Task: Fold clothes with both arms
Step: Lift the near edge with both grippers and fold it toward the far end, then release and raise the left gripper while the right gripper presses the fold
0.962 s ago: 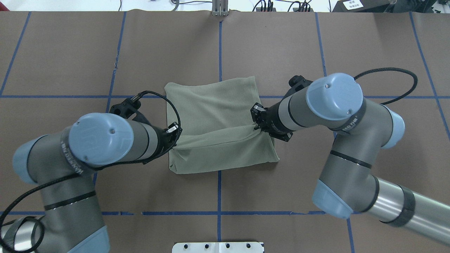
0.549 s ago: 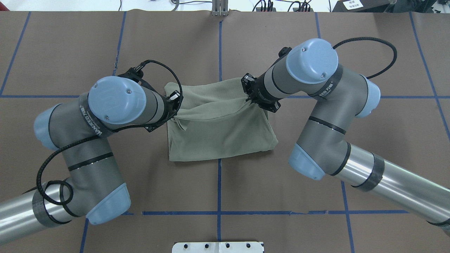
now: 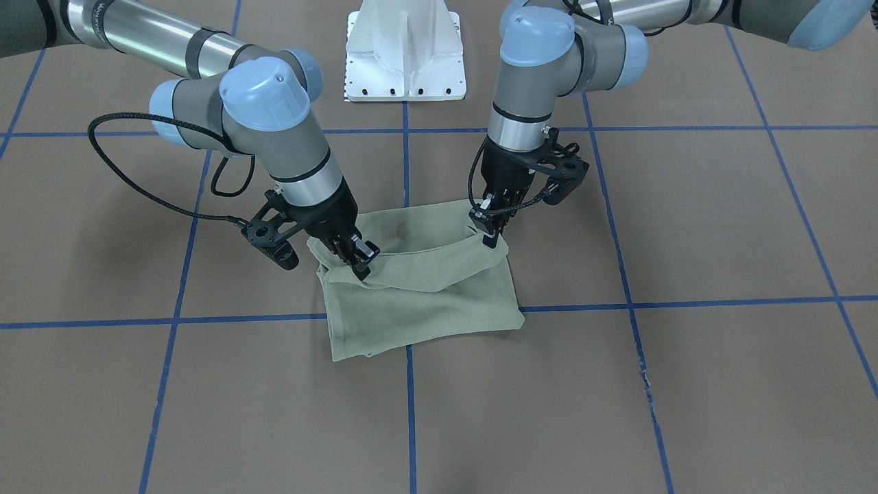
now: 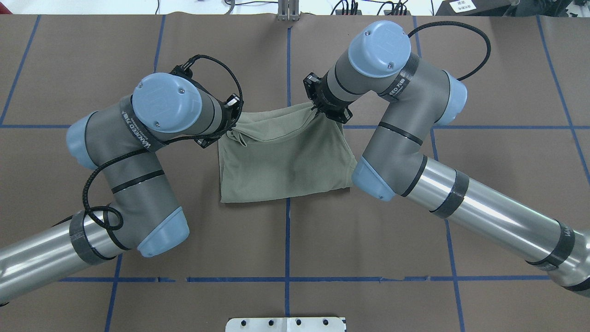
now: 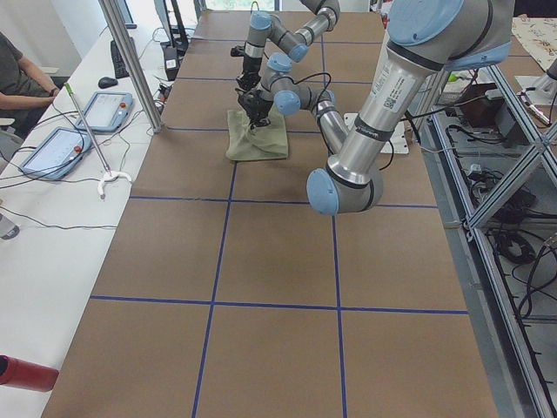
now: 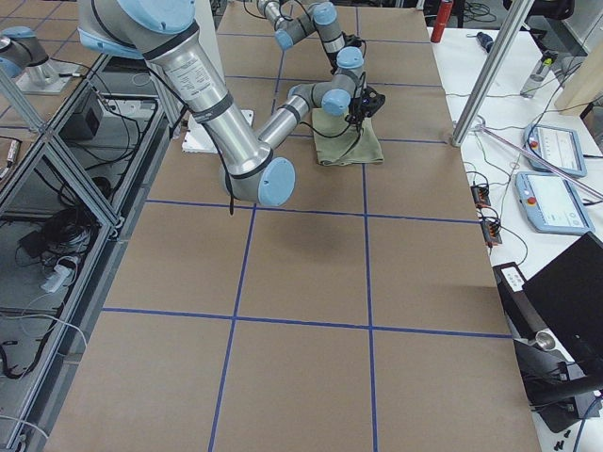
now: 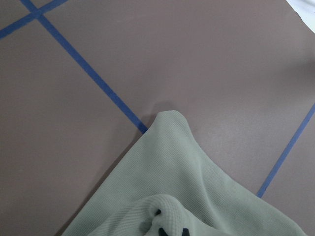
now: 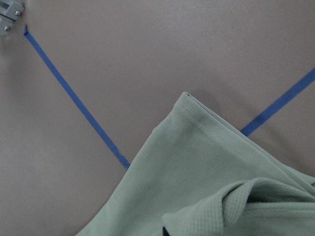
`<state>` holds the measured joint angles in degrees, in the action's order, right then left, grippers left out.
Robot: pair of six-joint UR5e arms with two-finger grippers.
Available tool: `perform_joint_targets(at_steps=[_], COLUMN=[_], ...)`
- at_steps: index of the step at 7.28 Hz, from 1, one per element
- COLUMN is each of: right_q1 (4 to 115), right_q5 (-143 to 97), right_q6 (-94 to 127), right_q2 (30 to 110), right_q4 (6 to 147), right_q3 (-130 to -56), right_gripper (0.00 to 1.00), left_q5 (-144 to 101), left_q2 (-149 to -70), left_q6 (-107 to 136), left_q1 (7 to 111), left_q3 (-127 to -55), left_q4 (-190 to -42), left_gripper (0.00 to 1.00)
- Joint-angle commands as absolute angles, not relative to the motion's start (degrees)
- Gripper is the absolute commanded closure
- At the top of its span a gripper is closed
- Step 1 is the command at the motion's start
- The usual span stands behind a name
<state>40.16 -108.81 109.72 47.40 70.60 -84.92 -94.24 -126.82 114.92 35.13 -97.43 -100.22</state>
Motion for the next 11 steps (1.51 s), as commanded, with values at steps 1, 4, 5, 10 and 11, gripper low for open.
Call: perform_joint_targets(at_steps=[1, 4, 5, 10, 11], right_q1=[43.0, 46.1, 46.1, 38.5, 35.3], right_q5=[-110.2, -114.6, -115.0, -115.0, -110.7], right_q6=[109.7, 109.8, 109.6, 98.0, 92.7], right_q2=[44.1, 41.6, 41.4, 41.3, 39.7], right_q4=[63.7, 62.1, 62.1, 74.7, 79.5], right_q3=[-73.7, -68.8, -69.4, -77.5, -78.0], right_gripper=[0.01, 0.00, 0.00, 0.00, 0.00], left_q5=[-94.4, -98.6, -99.4, -105.6, -105.6], left_q2=[-131.6, -132.0, -131.4, -118.8, -118.8], left_q6=[113.4, 104.3, 102.3, 83.2, 83.1], left_q1=[41.0, 45.6, 45.6, 48.4, 48.6], left_q3=[-85.8, -81.3, -81.6, -96.2, -96.2], left_q4=[-104.4, -106.3, -106.4, -107.0, -107.0], left_gripper=[0.20, 0.00, 0.00, 0.00, 0.00])
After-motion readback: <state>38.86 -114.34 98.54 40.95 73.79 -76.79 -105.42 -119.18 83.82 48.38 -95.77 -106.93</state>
